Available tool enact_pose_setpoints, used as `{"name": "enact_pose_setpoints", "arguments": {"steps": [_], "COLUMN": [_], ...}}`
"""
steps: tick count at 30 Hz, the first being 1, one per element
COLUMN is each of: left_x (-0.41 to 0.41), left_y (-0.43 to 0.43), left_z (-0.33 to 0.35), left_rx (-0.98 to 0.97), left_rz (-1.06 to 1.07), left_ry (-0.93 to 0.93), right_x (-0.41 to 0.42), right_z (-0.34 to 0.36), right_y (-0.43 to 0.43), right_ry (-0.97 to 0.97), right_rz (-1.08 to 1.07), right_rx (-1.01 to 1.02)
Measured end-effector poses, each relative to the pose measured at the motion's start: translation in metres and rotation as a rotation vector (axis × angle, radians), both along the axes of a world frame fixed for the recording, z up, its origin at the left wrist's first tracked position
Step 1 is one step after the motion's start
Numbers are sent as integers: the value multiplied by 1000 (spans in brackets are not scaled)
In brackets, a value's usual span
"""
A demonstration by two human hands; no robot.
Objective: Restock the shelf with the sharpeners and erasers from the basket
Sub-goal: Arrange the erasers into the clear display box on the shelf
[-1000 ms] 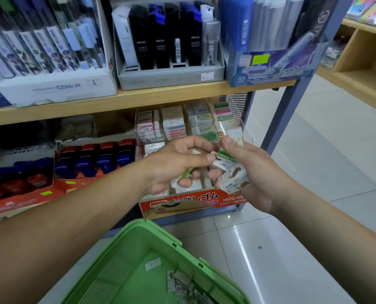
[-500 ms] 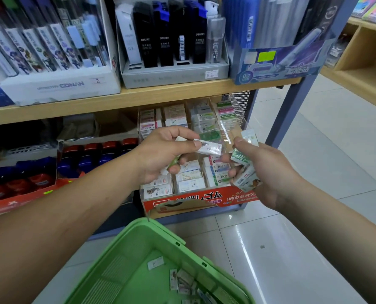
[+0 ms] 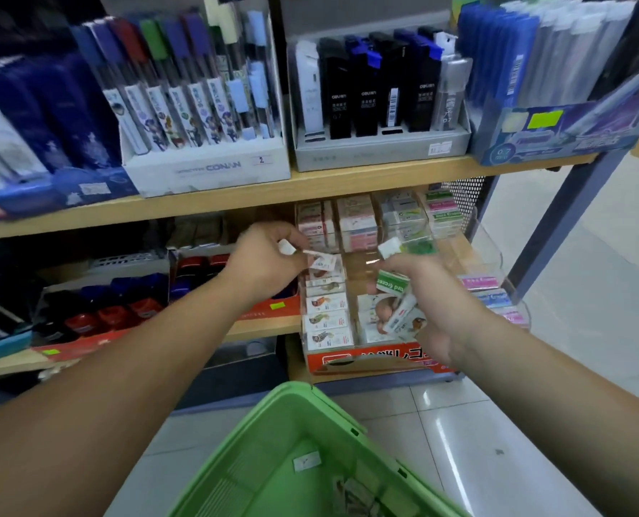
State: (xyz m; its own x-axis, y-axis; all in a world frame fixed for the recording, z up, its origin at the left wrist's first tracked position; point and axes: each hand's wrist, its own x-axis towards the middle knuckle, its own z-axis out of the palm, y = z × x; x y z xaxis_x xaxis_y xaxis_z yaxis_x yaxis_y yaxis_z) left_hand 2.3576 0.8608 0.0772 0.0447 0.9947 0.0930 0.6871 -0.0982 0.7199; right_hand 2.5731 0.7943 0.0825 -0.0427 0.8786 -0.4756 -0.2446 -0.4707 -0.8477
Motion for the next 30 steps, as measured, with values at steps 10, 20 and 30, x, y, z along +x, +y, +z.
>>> {"name": "enact_pose_setpoints", "arguments": {"steps": [10, 20, 30], "left_x": [8, 15, 41], "left_y": [20, 14, -17], "left_z": [-2, 19, 17], "left_rx": [-41, -263, -748], "left_rz": [-190, -35, -198], "left_ry": [450, -176, -906], "right_x": [4, -3, -15], "right_z": [-10, -13, -13], "right_y": [6, 6, 5], "right_ry": [34, -88, -199], "right_rz": [-14, -10, -33], "right_rx": [2, 90, 257]}}
